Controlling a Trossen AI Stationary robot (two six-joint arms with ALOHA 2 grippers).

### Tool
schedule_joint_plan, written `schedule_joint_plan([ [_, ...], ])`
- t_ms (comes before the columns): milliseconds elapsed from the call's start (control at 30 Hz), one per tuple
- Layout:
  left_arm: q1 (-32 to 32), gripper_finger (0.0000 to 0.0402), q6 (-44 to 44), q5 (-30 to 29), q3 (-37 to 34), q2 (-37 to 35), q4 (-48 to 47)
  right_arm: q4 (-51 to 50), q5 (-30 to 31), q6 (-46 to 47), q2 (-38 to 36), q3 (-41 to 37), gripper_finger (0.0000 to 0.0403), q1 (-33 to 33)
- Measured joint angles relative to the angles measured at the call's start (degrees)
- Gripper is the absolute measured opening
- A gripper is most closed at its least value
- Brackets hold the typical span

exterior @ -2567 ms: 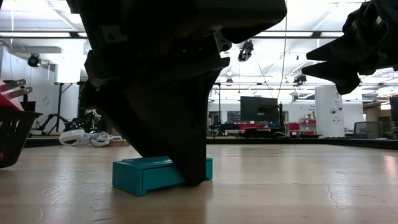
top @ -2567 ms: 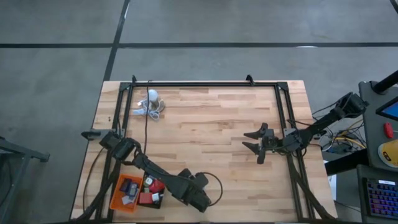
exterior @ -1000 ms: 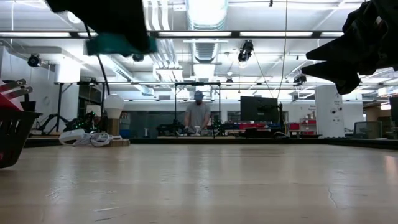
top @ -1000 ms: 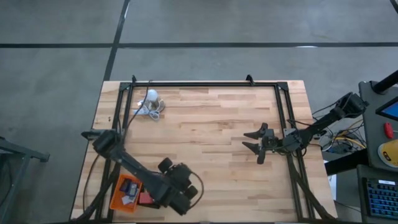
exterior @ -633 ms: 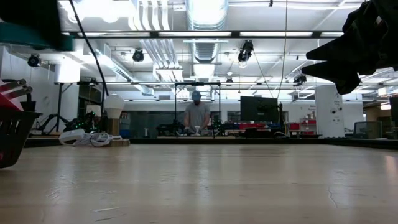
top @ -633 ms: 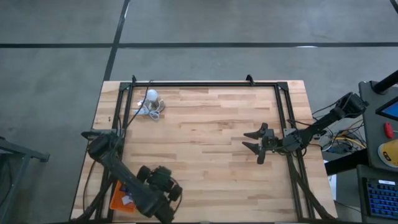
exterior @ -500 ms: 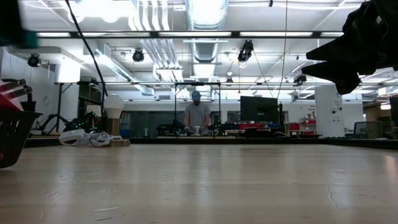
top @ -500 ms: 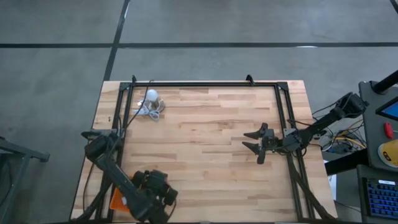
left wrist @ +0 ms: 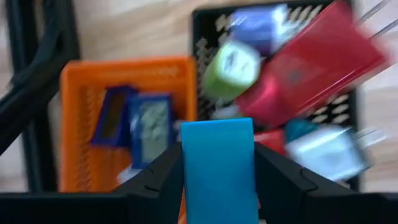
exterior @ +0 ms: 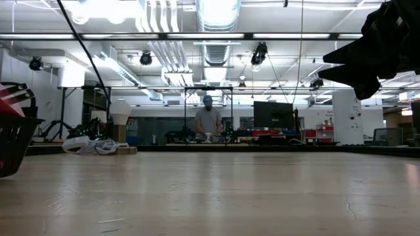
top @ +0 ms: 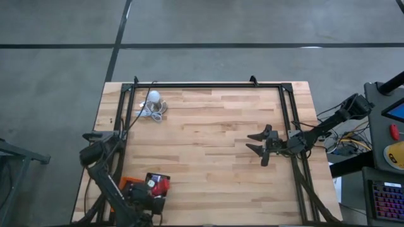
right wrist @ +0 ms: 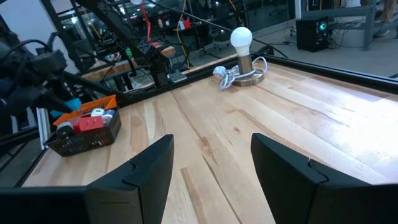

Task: Pick & Place Office items
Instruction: Put the blue digital clock into the orange basket

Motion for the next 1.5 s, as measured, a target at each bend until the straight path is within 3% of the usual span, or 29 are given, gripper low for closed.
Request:
schedule_joint_plan([
  [300, -4.7, 0.0163, -8.4, 9.9, -0.3, 0.0, 0.0, 0.0, 0.0, 0.0, 0.0, 0.0, 0.0210, 0.0],
  [467, -7.1, 0.0163, -10.6, 12.2, -2.6, 0.0, 0.0, 0.0, 0.0, 0.0, 0.0, 0.0, 0.0210, 0.0],
  [867, -7.9, 0.0163, -7.0, 6.8, -9.4, -0.1, 0.1, -0.1, 0.0, 0.0, 0.0, 0.0, 0.0210, 0.0],
  [1500, -7.5, 0.0196, -5.5, 3.8, -9.5, -1.2, 0.0, -0.1, 0.0, 0.0, 0.0, 0.0, 0.0210, 0.0],
])
